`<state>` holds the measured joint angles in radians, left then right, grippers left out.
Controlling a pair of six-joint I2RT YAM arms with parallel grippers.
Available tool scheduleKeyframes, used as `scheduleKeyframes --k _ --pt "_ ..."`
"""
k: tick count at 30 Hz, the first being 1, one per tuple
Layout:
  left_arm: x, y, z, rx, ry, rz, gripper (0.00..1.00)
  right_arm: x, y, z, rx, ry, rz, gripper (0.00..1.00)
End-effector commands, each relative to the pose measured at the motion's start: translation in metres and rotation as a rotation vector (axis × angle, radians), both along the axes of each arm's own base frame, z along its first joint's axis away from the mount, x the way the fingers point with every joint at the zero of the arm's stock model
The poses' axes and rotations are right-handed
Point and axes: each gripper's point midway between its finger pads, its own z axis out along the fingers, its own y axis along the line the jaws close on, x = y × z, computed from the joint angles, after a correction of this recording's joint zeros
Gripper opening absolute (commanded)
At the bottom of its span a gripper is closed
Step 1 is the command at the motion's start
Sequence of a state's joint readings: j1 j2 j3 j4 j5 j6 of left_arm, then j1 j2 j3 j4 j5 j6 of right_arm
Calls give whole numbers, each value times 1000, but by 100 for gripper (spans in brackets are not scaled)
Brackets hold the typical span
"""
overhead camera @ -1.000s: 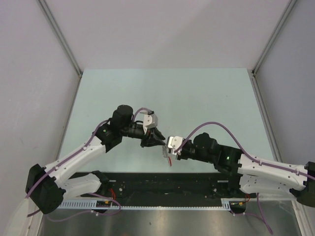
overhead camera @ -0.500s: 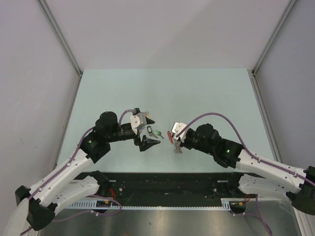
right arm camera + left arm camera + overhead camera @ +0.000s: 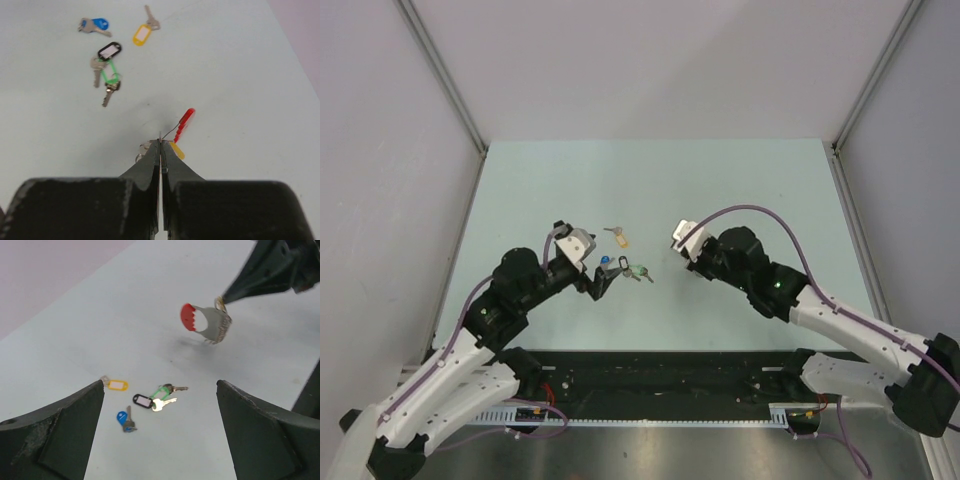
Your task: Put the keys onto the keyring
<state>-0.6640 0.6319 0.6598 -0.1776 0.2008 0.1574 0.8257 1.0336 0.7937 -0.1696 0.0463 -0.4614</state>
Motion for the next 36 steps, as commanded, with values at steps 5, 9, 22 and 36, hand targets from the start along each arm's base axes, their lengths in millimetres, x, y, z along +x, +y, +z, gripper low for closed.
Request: scheduleKeyframes --k 5,9,22,36 --pt "23 43 10 -27 -49 278 99 -54 63 -67 -118 209 167 0" --pt "25 50 13 -36 -60 318 100 -87 93 -98 -134 304 236 0" --pt "26 53 13 -46 -67 332 100 -113 116 -137 -78 515 177 42" --pt "23 47 10 -43 -54 295 100 -97 84 -119 84 603 -147 53"
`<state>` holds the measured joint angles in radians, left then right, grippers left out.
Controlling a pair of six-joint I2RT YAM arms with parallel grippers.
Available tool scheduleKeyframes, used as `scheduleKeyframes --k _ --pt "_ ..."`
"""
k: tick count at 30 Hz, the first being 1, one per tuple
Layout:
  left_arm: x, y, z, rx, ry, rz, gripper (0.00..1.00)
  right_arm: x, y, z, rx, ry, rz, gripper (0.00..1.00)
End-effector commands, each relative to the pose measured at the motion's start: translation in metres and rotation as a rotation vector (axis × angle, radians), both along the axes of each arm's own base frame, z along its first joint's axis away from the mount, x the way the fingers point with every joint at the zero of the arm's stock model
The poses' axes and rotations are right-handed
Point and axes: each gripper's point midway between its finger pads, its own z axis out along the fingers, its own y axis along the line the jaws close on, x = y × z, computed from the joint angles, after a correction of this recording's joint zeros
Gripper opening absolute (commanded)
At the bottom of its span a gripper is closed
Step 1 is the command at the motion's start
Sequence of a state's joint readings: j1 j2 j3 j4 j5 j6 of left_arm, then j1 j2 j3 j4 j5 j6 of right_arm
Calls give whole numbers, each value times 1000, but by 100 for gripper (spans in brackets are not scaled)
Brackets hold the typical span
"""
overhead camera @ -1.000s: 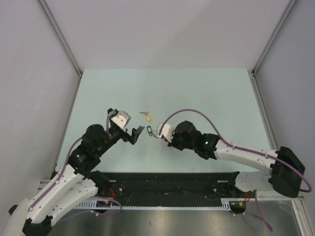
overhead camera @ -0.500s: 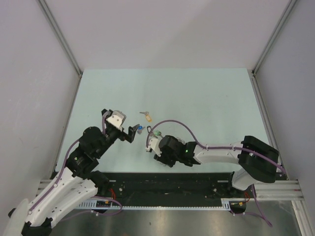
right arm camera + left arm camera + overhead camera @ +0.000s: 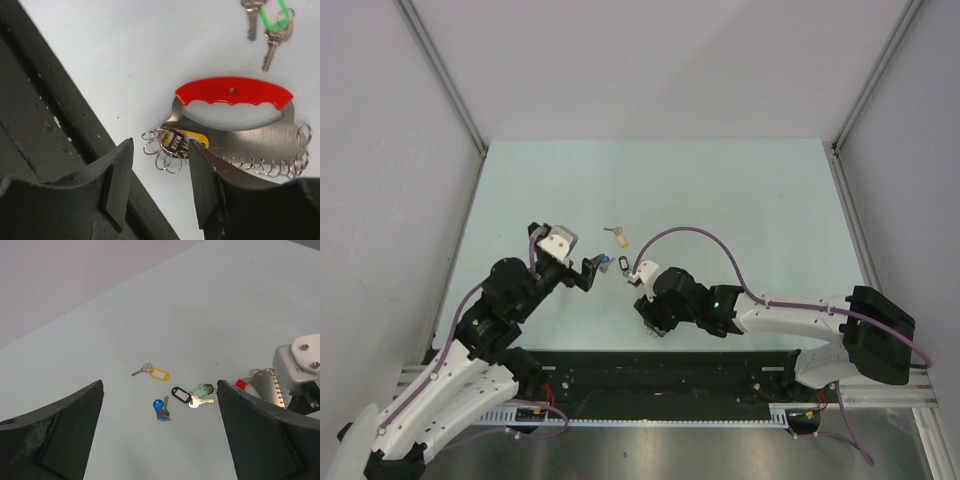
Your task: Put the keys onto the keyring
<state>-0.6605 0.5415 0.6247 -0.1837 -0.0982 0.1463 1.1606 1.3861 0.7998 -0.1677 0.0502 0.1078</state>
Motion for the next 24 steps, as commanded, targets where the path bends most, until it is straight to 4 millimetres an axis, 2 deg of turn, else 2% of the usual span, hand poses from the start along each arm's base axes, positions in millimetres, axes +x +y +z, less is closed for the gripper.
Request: scheduleKeyframes --k 1,3,7,11,13,17,19,24 --pt "1 -3 4 -32 -2 -9 100 14 -5 2 68 57 -206 54" --pt "1 -4 4 -32 -2 -11 100 17 -11 -3 92 80 -260 54" --pt "2 -6 1 -27 4 -15 100 23 -10 -7 174 144 -328 53" --pt "2 -9 -1 -25 14 -29 100 22 -14 -23 146 182 -357 54" --pt "2 -10 -1 -25 16 -35 100 23 -9 -25 169 183 -353 54" --pt "1 -10 -3 -19 19 -36 100 33 -14 -34 165 187 -387 54" --pt "1 -10 -3 -21 19 -39 100 42 -22 -38 167 193 -420 54" --pt "1 -11 -2 -20 18 -43 100 59 -47 -54 156 251 -506 61"
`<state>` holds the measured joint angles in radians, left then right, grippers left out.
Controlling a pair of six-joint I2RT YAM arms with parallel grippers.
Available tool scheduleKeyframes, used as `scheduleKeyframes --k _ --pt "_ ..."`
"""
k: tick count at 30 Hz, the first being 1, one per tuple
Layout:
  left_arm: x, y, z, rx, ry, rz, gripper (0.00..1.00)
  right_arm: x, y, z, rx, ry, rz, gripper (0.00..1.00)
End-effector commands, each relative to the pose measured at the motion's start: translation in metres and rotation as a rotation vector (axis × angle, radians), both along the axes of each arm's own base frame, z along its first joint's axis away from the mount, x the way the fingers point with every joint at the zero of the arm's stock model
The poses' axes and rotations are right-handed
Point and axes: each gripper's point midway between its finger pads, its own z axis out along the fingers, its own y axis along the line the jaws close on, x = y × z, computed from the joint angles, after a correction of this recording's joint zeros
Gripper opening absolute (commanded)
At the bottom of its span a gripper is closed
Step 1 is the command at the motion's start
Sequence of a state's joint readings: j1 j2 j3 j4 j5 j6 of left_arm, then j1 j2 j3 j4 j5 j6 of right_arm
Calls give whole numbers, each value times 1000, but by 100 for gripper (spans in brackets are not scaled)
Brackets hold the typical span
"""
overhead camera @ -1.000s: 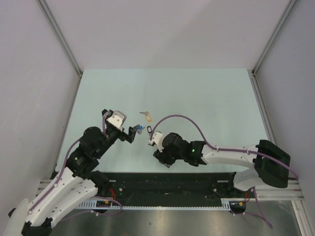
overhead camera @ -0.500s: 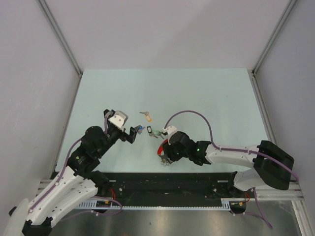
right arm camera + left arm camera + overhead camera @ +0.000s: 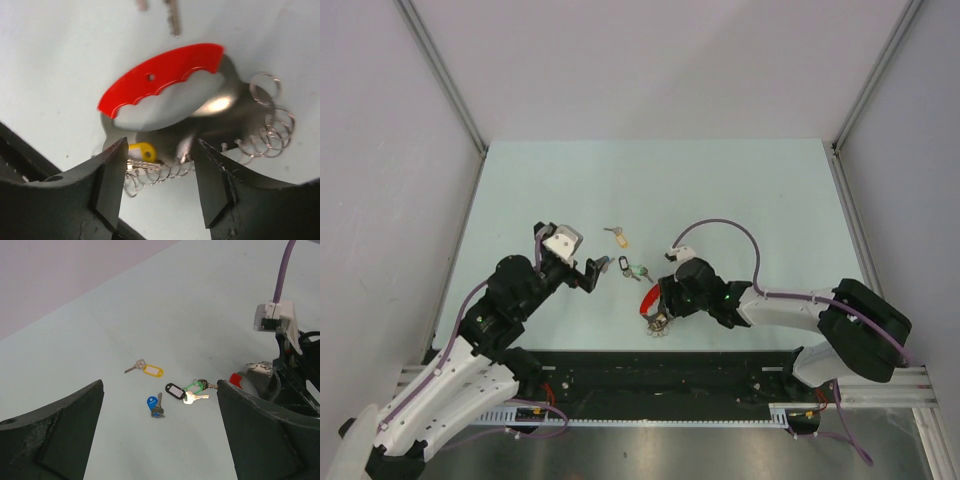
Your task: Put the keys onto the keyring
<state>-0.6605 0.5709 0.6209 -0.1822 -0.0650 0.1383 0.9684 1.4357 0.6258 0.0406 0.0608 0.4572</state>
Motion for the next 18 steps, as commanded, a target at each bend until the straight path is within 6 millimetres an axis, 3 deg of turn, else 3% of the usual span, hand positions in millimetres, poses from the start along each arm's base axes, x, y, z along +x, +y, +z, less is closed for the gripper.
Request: scheduleKeyframes --k 1,6,8,10,12,16,18 --pt "1 -3 6 -30 -11 -12 100 24 -20 -8 38 43 -110 62" --pt "0 -4 6 -24 -8 -18 100 45 -53 -13 56 68 -213 67" --pt "0 -4 7 -24 -11 -15 100 57 -64 -7 56 33 -230 67" --pt "1 -3 6 -23 -10 -14 100 64 -63 13 90 -28 -223 68" --pt "1 -3 4 -18 -6 -12 100 63 -61 33 113 -78 -211 68" --pt "2 -4 2 -14 0 -14 100 49 -58 53 134 -106 -208 67" --pt "2 -4 2 -14 0 -14 100 35 -56 53 115 -98 -206 67"
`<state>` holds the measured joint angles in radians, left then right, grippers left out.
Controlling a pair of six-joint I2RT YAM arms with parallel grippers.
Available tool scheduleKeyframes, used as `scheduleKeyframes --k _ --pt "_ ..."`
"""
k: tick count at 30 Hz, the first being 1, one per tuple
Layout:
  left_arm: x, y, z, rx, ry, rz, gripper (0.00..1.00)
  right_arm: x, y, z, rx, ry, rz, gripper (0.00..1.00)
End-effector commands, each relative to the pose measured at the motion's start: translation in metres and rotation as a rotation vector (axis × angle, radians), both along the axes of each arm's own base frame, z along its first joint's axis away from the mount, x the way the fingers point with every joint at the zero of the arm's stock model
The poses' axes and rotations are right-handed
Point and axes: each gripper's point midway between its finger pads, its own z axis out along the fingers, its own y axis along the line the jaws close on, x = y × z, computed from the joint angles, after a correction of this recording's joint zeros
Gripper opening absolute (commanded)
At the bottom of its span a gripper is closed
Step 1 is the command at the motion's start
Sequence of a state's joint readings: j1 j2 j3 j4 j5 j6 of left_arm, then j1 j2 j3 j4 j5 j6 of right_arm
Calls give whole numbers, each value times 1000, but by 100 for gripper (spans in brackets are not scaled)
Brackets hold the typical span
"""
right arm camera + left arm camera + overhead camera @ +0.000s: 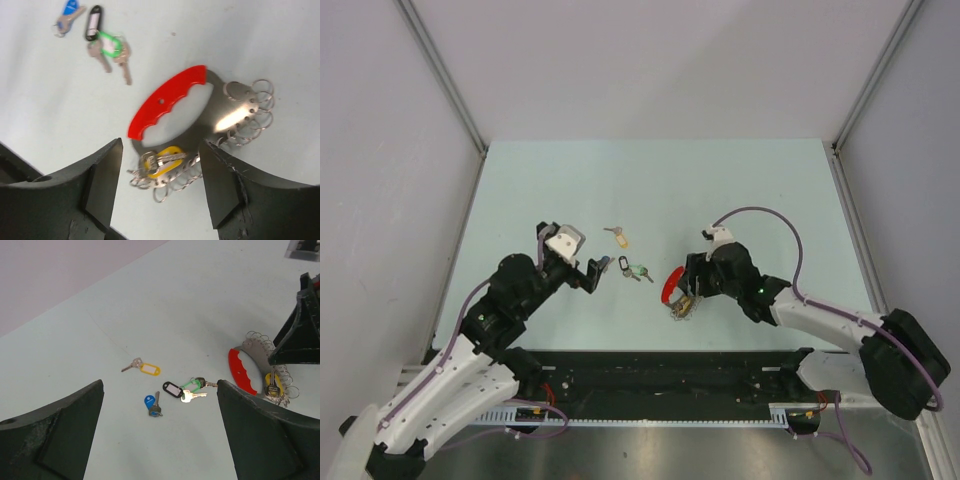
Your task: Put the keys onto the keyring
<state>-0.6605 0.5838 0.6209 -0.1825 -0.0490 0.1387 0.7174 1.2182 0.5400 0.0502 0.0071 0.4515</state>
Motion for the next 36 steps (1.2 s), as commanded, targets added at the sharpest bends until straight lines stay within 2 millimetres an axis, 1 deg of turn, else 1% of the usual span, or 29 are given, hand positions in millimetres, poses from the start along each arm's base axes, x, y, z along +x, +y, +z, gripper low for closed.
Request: scheduleKeyframes --k 1,3,4,6,7,8,9,10,11,14,15,18,22,23,25,26,28,30,31,32,34,35,36 --pt "3 -1 4 -18 -8 2 100 -19 4 20 1 -35 -7 65" --pt "3 -1 3 -16 -6 4 100 -27 12 23 33 -18 -7 63" --pt "3 -2 4 -17 -7 2 100 -36 21 24 49 -8 20 61" --pt "3 -2 3 -14 -3 2 100 -44 33 24 73 5 44 60" --pt "3 -2 1 -11 0 2 100 -53 40 20 81 32 60 59" --pt "4 -2 3 -14 -3 4 100 -57 44 14 72 51 67 59" --pt "4 -2 1 -12 1 2 100 -57 52 18 99 41 75 59" --pt "4 -2 2 -14 -1 2 100 -63 57 14 100 57 80 59" --pt "4 -2 2 -11 -2 4 100 -65 59 6 86 75 78 59" --pt "4 -2 1 -10 0 4 100 -68 62 -7 74 109 74 59" --pt "4 -2 0 -8 2 2 100 -69 62 -15 57 124 71 59" --pt "4 -2 1 -7 0 3 100 -67 55 -28 14 143 43 59" --pt "4 -2 0 -6 2 2 100 -64 44 -34 -23 157 5 61" --pt "4 -2 0 -6 2 3 100 -68 35 -41 -62 176 -5 61" --pt "4 -3 -1 -3 4 0 100 -66 25 -44 -87 189 -40 63" --pt "4 -3 -1 -3 4 0 100 -66 15 -48 -122 194 -63 63" --pt "5 -2 -1 -2 5 2 100 -61 2 -49 -143 186 -114 64" --pt "4 -3 -1 -3 6 -1 100 -61 -9 -45 -152 177 -141 65" --pt "4 -3 -1 -2 5 -1 100 -57 -16 -43 -165 157 -167 65" --pt "4 -3 -1 -2 6 -3 100 -56 -21 -37 -167 139 -178 65" --pt "4 -3 -1 -3 7 -3 100 -55 -22 -29 -168 106 -174 65" --pt "5 -4 -2 -2 9 -3 100 -54 -20 -21 -146 84 -170 65" --pt "5 -4 -1 -1 7 -4 100 -54 -19 -18 -138 74 -166 65"
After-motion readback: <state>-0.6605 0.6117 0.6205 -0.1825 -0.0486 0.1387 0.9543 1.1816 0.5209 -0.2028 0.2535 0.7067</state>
